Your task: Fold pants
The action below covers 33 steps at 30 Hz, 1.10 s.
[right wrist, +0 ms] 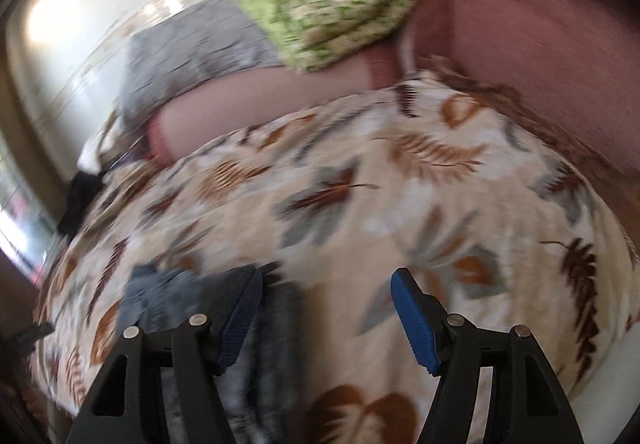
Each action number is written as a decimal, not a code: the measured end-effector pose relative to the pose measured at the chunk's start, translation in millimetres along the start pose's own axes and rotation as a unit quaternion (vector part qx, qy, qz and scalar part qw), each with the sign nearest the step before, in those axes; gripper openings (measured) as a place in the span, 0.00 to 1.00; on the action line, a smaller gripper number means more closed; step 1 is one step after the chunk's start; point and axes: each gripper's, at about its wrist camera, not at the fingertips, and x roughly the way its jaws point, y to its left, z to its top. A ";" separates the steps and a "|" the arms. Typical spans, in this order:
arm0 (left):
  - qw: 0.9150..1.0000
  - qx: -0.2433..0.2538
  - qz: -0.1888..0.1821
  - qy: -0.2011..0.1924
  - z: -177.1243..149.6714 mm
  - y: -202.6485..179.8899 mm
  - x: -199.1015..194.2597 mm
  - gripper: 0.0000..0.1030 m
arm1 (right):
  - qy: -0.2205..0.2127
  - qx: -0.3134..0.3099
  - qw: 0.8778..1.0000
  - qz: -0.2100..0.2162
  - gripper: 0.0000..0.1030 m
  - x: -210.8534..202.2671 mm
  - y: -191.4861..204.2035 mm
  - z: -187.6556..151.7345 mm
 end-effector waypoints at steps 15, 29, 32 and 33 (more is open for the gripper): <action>0.993 0.057 -0.015 -0.106 -8.6 -20.4 -82.4 0.94 | -0.009 -0.053 0.998 0.044 0.68 -15.7 38.6 -19.6; 0.977 0.107 -0.074 -0.169 -35.3 -39.6 -157.3 0.94 | -0.011 -0.158 0.977 0.140 0.68 -68.1 128.3 -67.5; 0.975 0.114 -0.083 -0.173 -40.6 -42.2 -166.2 0.94 | -0.014 -0.159 0.977 0.145 0.68 -75.0 130.5 -70.9; 0.974 0.116 -0.084 -0.174 -42.1 -43.5 -168.0 0.94 | -0.014 -0.160 0.976 0.144 0.68 -76.2 131.0 -71.6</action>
